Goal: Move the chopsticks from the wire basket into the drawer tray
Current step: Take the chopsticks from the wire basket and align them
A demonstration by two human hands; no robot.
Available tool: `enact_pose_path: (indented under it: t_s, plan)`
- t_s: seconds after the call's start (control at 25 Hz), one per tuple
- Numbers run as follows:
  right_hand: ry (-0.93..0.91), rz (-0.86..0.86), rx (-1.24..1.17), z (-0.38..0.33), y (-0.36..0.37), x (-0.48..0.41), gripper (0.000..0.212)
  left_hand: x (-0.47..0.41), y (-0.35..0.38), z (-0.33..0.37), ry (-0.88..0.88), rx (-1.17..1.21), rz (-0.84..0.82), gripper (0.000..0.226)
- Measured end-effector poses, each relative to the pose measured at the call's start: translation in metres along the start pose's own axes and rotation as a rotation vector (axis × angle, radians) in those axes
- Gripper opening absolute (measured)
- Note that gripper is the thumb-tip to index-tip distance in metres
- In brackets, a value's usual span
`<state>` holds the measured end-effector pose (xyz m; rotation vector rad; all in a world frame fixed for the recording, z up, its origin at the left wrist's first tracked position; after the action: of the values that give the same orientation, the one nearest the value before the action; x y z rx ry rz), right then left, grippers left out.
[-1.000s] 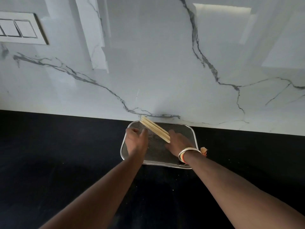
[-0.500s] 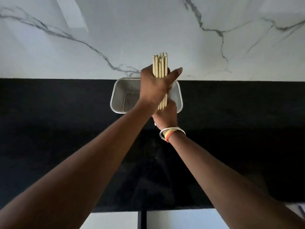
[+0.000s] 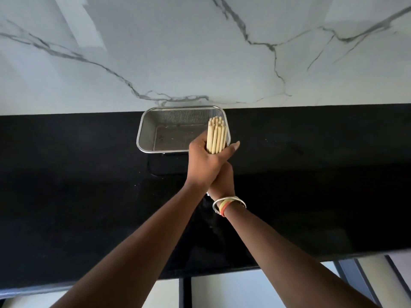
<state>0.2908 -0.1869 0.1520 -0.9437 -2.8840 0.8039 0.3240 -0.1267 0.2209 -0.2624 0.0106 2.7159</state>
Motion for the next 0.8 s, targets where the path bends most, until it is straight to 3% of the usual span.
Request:
enact_pose_path:
  t_s: [0.2,0.4,0.6,0.8]
  plan:
    - [-0.012,0.014,-0.114,-0.001,-0.006,0.007,0.027,0.005,-0.001,0.007,0.011,0.003,0.06,0.029]
    - [-0.041,0.088,-0.038,0.002,-0.005,0.012,0.029,0.018,-0.001,0.002,0.073,0.062,0.126,0.029]
    - [0.032,-0.081,0.069,0.015,0.003,0.028,0.036,0.027,0.0,-0.038,-0.065,0.023,0.102,0.037]
    - [0.138,-0.074,-0.007,0.013,0.0,0.032,0.034,0.025,-0.004,-0.047,-0.116,0.002,0.021,0.029]
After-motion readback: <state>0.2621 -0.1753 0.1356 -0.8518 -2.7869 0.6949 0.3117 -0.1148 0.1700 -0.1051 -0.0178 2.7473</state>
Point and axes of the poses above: each hand's wrist, its own x-axis away from the middle knuckle, its own y-axis out of the palm, z = x × y, the point moved 5 cm from there along -x, towards the middle knuckle, and after that the axes turned 2 degrees about -x, right-handed, at the moved point
